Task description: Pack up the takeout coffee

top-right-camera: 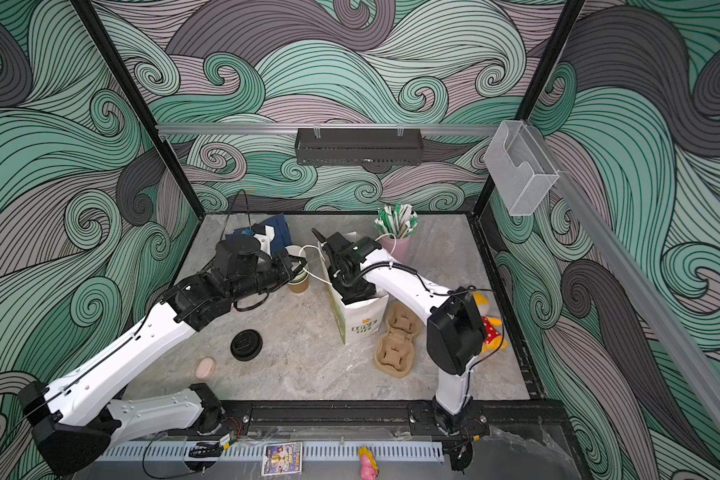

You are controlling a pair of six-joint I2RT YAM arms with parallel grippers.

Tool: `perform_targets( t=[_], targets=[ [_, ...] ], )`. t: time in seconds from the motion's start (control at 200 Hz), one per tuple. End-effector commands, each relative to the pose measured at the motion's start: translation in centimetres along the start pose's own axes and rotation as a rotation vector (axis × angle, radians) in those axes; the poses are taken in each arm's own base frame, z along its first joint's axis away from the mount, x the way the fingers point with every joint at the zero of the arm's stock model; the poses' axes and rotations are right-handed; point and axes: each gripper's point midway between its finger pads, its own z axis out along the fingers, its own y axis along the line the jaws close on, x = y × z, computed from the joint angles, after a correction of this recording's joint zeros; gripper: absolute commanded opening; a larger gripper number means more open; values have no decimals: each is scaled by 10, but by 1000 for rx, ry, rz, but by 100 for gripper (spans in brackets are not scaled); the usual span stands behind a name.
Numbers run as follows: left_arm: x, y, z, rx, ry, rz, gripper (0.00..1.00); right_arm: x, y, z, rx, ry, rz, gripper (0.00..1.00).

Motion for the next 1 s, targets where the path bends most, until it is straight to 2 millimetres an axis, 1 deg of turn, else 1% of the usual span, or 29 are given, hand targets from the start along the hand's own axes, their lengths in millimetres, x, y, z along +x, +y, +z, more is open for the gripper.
perform_targets(
  t=[0.0,0.065,0.175,0.34,0.505,0.615,0.76,0.996],
  targets=[
    [-4,2,-6,-12,-18,13,0,7,-2,-14,10,11,5,46],
    [-5,1,-6,-11,-20,11,0,6,-3,-23,10,-5,7,47],
    [-4,3,-6,-14,-18,9,0,7,-4,-34,2,-23,16,47],
    [-4,5,-5,-19,-18,4,0,7,-3,-42,-10,-45,28,46],
    [-5,5,-5,-20,-23,-2,0,0,-2,-47,-14,-70,36,46],
    [-6,5,-4,-20,-29,-4,0,-4,-1,-42,-13,-90,47,46],
    [-7,6,-4,-21,-32,-6,0,-8,2,-27,-17,-92,55,46],
    [-9,5,-5,-21,-38,-6,0,-3,1,-3,0,-51,47,46]
  ],
)
